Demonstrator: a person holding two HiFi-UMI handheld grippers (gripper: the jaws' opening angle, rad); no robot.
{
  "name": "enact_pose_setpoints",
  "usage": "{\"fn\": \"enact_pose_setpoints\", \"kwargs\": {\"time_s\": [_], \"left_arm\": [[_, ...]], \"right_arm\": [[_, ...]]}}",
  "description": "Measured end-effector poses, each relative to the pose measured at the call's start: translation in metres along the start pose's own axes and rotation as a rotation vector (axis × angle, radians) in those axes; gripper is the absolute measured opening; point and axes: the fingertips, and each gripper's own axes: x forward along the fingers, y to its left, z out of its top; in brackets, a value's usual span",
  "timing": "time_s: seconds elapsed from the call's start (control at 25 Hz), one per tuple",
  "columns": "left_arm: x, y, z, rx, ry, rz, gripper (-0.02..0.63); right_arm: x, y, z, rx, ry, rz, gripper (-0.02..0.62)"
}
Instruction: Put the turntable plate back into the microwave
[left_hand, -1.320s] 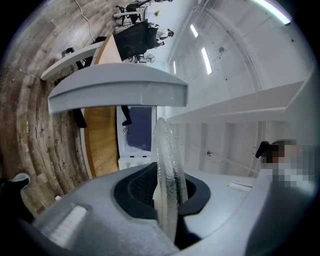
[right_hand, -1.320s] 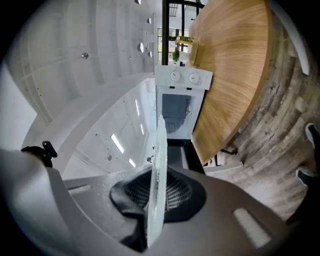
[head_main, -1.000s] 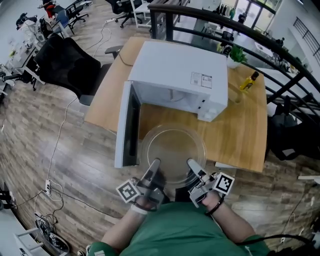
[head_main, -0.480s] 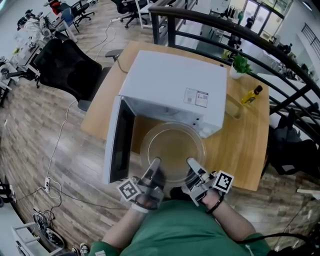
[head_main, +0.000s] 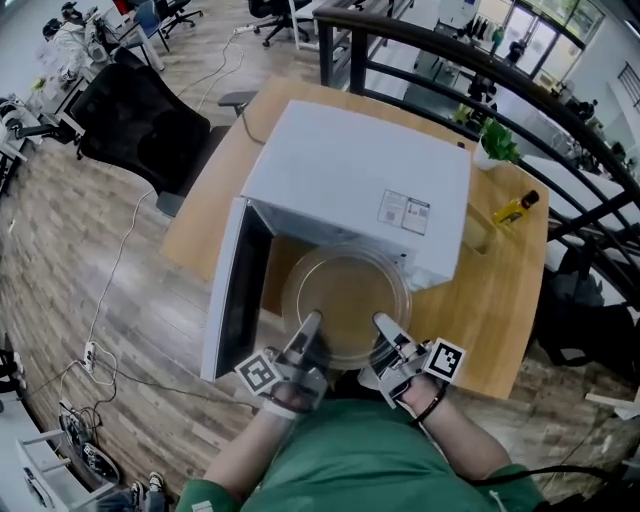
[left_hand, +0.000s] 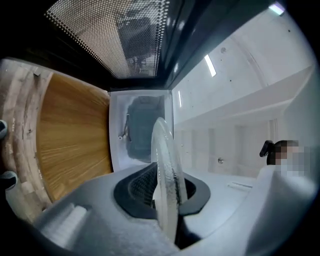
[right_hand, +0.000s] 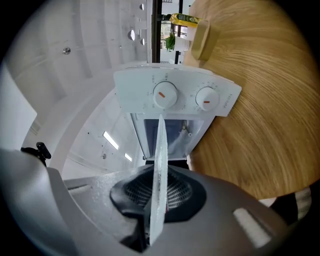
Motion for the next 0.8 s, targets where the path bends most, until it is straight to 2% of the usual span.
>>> {"fn": "enact_pose_setpoints", "kwargs": {"time_s": [0.16, 0.4, 0.56, 0.8], "left_arm": [[0.011, 0.019, 0.023, -0.02, 0.012, 0.018, 0.035], [0.023, 0.038, 0.049, -0.017, 0.036, 0.036, 0.035], [0.019, 0.047, 0.062, -0.034, 0.052, 0.052, 0.035], [0.025, 0.059, 0.084, -0.044, 0.063, 0.042, 0.035]], "right_arm": [[0.024, -0.016, 0.005, -0.002, -0.017, -0.027, 0.032], [0.052, -0.034, 0.01, 0.005, -0.058, 0.017, 0.035], [0.062, -0.043, 0.0, 0.009, -0.059, -0.007, 0.035], [0.083, -0.053, 0.0, -0.014, -0.081, -0.012, 0.037]]}}
